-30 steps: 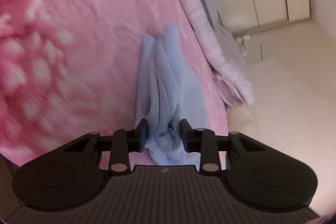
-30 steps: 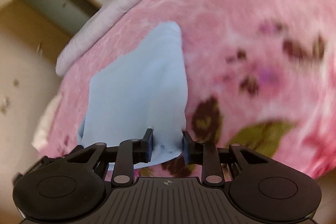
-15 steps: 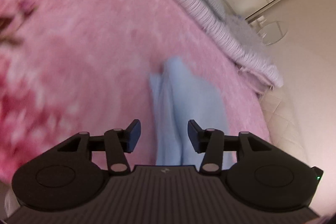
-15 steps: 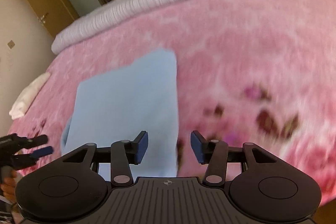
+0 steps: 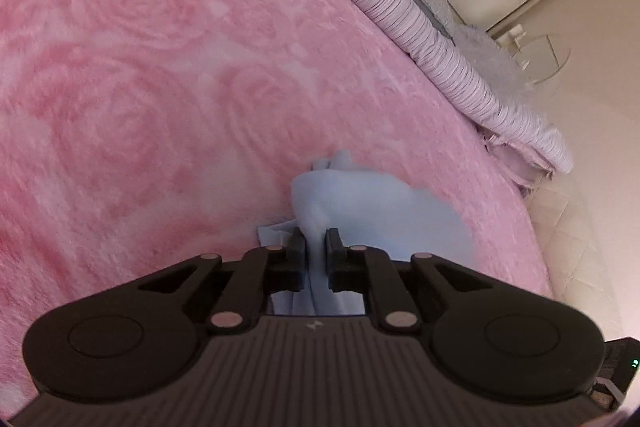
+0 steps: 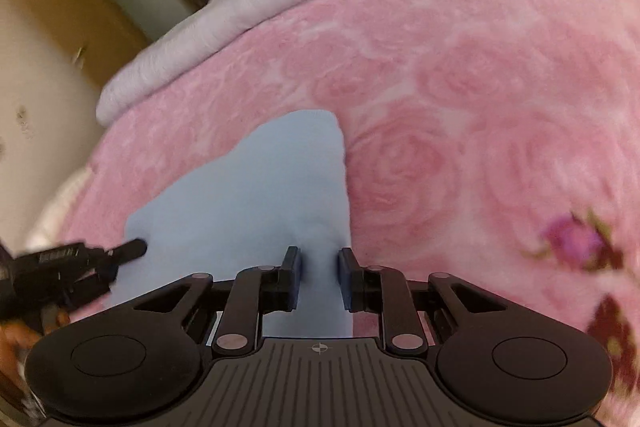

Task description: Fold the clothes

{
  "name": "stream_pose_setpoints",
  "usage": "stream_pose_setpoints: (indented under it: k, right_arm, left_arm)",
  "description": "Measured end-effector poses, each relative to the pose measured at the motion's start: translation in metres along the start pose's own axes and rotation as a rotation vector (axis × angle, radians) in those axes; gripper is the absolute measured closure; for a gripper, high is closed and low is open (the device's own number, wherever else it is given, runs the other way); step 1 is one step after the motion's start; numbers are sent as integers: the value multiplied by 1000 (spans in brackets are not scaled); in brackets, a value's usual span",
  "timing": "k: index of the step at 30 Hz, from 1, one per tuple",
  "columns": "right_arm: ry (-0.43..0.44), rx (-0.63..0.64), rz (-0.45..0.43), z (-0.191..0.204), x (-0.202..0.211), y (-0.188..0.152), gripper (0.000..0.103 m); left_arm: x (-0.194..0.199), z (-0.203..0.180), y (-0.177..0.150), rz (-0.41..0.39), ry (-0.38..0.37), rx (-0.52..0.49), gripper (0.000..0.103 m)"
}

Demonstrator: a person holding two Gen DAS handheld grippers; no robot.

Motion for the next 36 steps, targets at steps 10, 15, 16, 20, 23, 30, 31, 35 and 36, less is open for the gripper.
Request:
stream_pose_setpoints:
  k: [10,15,16,20,23,30,31,35,36]
  right_arm:
    - [19,49,-30,9,40,9,79]
    - [7,121,-29,25,32,20,79]
    - [1,140,-27,28,28,24,79]
    - [-34,214,-11,32,5,41,79]
    - [-43,270,11,29,-18,49,79]
    - [-91,347,80,11,-70,43,79]
    - [-98,345,78,13,-66,44,79]
    - [-50,256,10,26,-12,37,79]
    - [-36,229,-11,30,5,33,79]
  left_arm:
    - [78,-34,-3,-81,264,-179,82]
    - [73,-71,-6,-86,170,-268,82]
    - [67,-74,-3,-87,161,-274,82]
    - [32,-80,8,-76,163,-318,82]
    - [2,-74,12,-42,183,-344,86]
    - [-18,-80,16,-48,223,-398,85]
    - [-12,-81,15,-56,234,-406,86]
    - [38,-86,-8,-93,202,-419,88]
    - [51,-86,-19,-97,188,-422,88]
Point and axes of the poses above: each gripper's, at about its wrist camera, not at the fingertips, and x roughly against the way its jaws point, z to its left, y to its top, the point moved 7 cm from there along -x, roughly the way its jaws point, and after that the axes turned 15 degrees about y, right-handed, at the moved point
